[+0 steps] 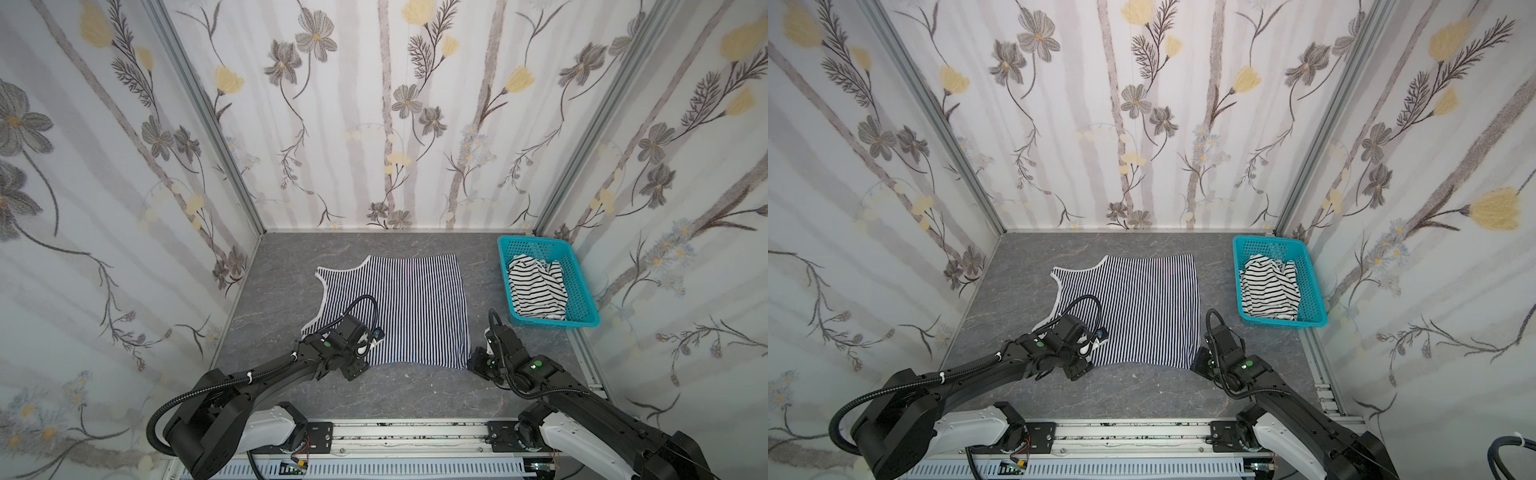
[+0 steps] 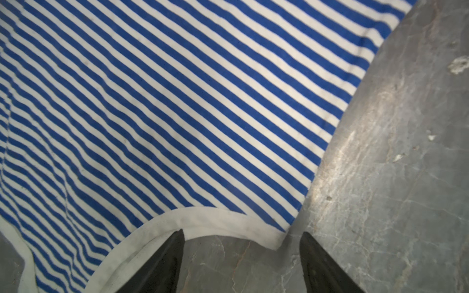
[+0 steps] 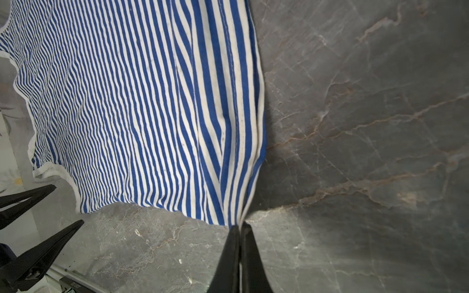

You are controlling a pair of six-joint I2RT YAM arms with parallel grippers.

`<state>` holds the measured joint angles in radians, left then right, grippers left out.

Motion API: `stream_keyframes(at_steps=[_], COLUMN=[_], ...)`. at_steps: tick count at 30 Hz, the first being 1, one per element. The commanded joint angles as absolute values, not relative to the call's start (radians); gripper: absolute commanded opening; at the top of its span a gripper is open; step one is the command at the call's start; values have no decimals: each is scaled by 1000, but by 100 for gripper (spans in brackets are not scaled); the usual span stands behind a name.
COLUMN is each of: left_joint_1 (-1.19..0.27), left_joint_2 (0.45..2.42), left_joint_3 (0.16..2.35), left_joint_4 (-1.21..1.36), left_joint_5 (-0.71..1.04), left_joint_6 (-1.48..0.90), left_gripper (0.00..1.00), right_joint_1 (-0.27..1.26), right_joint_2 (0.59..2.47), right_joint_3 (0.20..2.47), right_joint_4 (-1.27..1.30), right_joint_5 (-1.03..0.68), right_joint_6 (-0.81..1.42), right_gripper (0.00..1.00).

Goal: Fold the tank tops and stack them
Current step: 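Pinch the hem edge with both grippers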

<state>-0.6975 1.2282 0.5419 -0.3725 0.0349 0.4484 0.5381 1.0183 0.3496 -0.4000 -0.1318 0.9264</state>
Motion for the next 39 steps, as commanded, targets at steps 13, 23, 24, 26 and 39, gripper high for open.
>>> stream_keyframes(at_steps=[13,23,24,26,39], left_joint_1=[-718,-719,-720,-720,-708], left_joint_2=[1298,1320,1319,1314,1312], left_joint_3=[563,565,562,560,640], left_joint_4=[-379,-375,-376,-377,-377], left_joint_5=[88,77,74,71,-12], left_joint_6=[465,467,470,475,490], left_gripper=[54,27,23,16,0], right_joint_1=[533,525,522,517,393], right_joint_2=[1005,985,983,976,948], right_joint_3=[325,316,316,317,343], right_joint_4=[-336,-339,-339,-340,-341], right_joint_5=[-158,-166,-167,-174,-253], right_joint_6=[953,957,957,957,925], right_gripper=[0,0,0,0,0])
